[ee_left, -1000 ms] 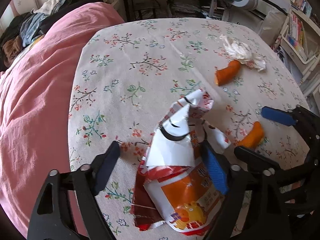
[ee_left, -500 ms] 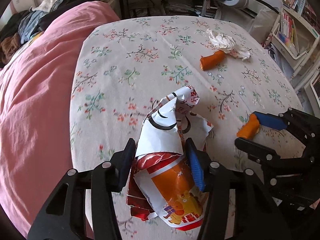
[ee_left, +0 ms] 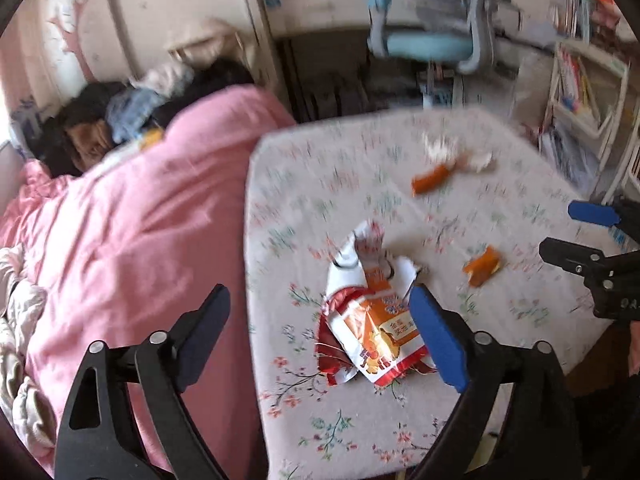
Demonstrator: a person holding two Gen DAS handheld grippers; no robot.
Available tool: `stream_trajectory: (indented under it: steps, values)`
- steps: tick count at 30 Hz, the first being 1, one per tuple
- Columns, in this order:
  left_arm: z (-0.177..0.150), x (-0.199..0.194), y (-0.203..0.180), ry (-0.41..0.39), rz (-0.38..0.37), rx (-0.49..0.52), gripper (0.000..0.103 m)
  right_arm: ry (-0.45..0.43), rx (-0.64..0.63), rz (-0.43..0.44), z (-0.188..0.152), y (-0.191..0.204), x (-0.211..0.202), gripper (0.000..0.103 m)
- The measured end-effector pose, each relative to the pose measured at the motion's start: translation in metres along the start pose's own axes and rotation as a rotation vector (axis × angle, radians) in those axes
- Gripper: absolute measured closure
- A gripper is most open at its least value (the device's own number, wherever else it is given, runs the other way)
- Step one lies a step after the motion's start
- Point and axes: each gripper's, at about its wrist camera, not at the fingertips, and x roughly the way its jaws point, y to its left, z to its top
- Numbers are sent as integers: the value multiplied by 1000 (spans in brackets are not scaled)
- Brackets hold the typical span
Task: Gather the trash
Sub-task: 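Open the right tool and lift both tools away from the table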
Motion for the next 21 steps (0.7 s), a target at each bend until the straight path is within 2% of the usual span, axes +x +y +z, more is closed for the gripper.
stream_trajectory:
  steps: [4, 7, 9, 13, 17, 21]
  values:
    - [-2, -32, 16, -65, -8, -70, 10, -39, -31, -42, -2, -5, -22, 19]
    - [-5, -44, 29, -80, 28, -126, 7, -51, -24, -82, -13, -15, -26, 16]
    - [-7, -43, 37, -68, 52, -162, 7, -8, 47, -92, -17, -27, -18, 16]
    - [-8, -28, 56, -11, 46, -258, 7, -65, 134, -109, -11, -38, -23, 16]
    - [-10, -24, 51, 8, 9, -234, 7, -81, 217, -109, -8, -47, -19, 16]
    - [-8, -24, 32, 9, -8, -146, 7, -39, 195, -123, -8, -41, -6, 16]
